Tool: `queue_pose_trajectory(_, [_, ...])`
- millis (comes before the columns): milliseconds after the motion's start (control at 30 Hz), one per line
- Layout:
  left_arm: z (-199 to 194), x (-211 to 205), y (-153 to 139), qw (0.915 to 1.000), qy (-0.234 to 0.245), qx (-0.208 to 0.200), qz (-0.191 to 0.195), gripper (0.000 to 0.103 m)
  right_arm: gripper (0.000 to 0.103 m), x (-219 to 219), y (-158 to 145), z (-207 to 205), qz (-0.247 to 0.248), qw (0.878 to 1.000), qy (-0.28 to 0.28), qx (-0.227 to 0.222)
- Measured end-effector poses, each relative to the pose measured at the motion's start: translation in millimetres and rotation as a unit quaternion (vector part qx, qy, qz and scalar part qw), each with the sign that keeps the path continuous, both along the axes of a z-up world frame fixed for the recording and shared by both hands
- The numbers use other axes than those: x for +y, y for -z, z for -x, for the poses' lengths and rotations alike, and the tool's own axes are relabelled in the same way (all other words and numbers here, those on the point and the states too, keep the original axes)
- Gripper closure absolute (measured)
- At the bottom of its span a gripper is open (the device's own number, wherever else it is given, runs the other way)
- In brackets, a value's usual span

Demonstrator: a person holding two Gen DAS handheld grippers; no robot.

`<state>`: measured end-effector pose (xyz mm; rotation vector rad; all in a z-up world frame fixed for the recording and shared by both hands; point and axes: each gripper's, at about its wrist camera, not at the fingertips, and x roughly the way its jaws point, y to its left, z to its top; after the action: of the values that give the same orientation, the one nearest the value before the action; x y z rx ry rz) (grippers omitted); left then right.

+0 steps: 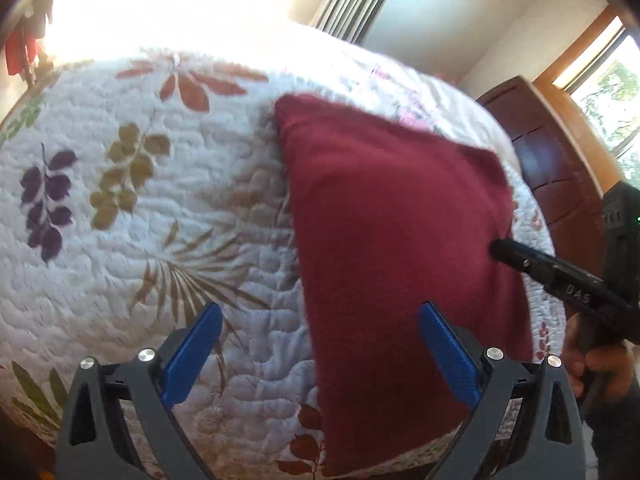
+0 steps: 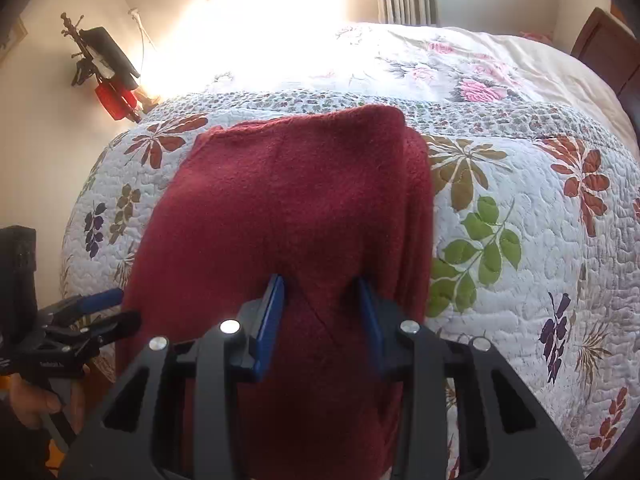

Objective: Fold small clothes

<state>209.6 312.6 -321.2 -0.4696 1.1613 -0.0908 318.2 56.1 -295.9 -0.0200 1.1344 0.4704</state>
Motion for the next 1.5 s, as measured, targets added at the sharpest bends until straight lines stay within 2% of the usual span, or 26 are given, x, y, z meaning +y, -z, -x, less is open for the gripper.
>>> queue_pose_trajectory(100, [10.0, 12.6, -1.6, 0.9983, -0.035, -0.001, 0.046, 0.004, 0.071, -13.3, -14.6, 9.0, -0.025, 1.0, 0.015, -0.002])
queue_pose_trajectory(200, [48.0, 23.2, -40.7, 0.9947, -0.067, -0.048, 0.061, 0.004, 0.06, -31.4, -46.4, 36.6, -0.053, 0.998, 0.025, -0.011])
queue_pose_trajectory(233, [62.9, 22.8, -56.9, 0.9944, -0.067, -0.065, 0.049, 0.004, 0.05, -35.5, -59.1, 50.2, -0.051, 0.998, 0.023, -0.019])
queue_pose_trajectory(267, [79.7, 20.1, -75.2, 0.994, -0.065, -0.082, 0.03, 0.004, 0.036, -38.9, -72.4, 66.5, -0.046, 0.998, 0.018, -0.031])
queue_pose_trajectory(300, [97.6, 15.8, -94.9, 0.9929, -0.059, -0.103, 0.007, 0.004, 0.029, -40.8, -87.6, 86.2, -0.041, 0.998, 0.013, -0.046])
queue_pose_trajectory(333, [114.4, 10.8, -112.7, 0.9904, -0.054, -0.126, -0.019, 0.004, 0.016, -41.1, -103.6, 106.8, -0.03, 0.997, 0.011, -0.064])
queue_pose_trajectory(367, [132.0, 3.5, -133.1, 0.9869, -0.047, -0.147, -0.047, 0.004, 0.01, -41.8, -120.0, 129.6, -0.022, 0.996, 0.01, -0.085])
queue_pose_trajectory(433, [153.8, -14.6, -171.2, 0.9819, -0.04, -0.159, -0.095, 0.004, 0.007, -42.4, -152.0, 174.2, -0.008, 0.992, 0.01, -0.122])
queue_pose_trajectory(533, [188.3, -43.2, -225.8, 0.9745, -0.061, -0.136, -0.168, 0.004, 0.004, -47.0, -203.8, 237.2, 0.009, 0.981, 0.033, -0.189])
queue_pose_trajectory(600, [218.6, -57.7, -258.7, 0.9729, -0.062, -0.135, -0.177, 0.004, 0.003, -54.9, -238.6, 276.0, -0.03, 0.974, 0.037, -0.223])
queue_pose_trajectory(667, [246.9, -70.0, -283.1, 0.9676, -0.06, -0.169, -0.177, 0.004, 0.003, -65.9, -258.2, 304.9, -0.081, 0.967, 0.024, -0.24])
queue_pose_trajectory(700, [257.7, -73.3, -287.3, 0.9631, -0.063, -0.183, -0.188, 0.004, 0.003, -70.3, -260.0, 313.0, -0.095, 0.966, 0.024, -0.239])
queue_pose_trajectory(733, [265.0, -75.3, -283.2, 0.9607, -0.065, -0.181, -0.2, 0.004, 0.003, -70.5, -255.0, 313.0, -0.082, 0.971, 0.03, -0.221])
queue_pose_trajectory(800, [265.3, -74.6, -267.3, 0.9707, -0.063, -0.119, -0.199, 0.004, 0.003, -63.1, -234.7, 306.1, -0.032, 0.986, 0.028, -0.161])
queue_pose_trajectory(833, [270.0, -72.5, -264.2, 0.9745, -0.067, -0.107, -0.185, 0.004, 0.004, -61.3, -229.7, 308.6, -0.022, 0.988, 0.029, -0.147])
queue_pose_trajectory(867, [278.1, -71.8, -266.2, 0.9751, -0.072, -0.116, -0.175, 0.004, 0.004, -62.5, -230.7, 313.8, -0.019, 0.988, 0.037, -0.147])
queue_pose_trajectory(933, [290.4, -75.4, -271.2, 0.973, -0.076, -0.121, -0.181, 0.004, 0.003, -60.8, -239.0, 327.0, -0.013, 0.986, 0.043, -0.161])
queue_pose_trajectory(1033, [298.0, -72.9, -274.3, 0.9754, -0.079, -0.125, -0.164, 0.004, 0.003, -58.6, -245.1, 338.0, -0.002, 0.984, 0.058, -0.171])
queue_pose_trajectory(1233, [309.0, -80.5, -288.5, 0.9732, -0.072, -0.141, -0.167, 0.004, 0.003, -60.4, -255.5, 349.9, 0.009, 0.98, 0.065, -0.187])
queue_pose_trajectory(1500, [313.8, -88.3, -287.4, 0.9746, -0.062, -0.14, -0.163, 0.004, 0.003, -61.5, -253.4, 354.3, 0.007, 0.981, 0.066, -0.183])
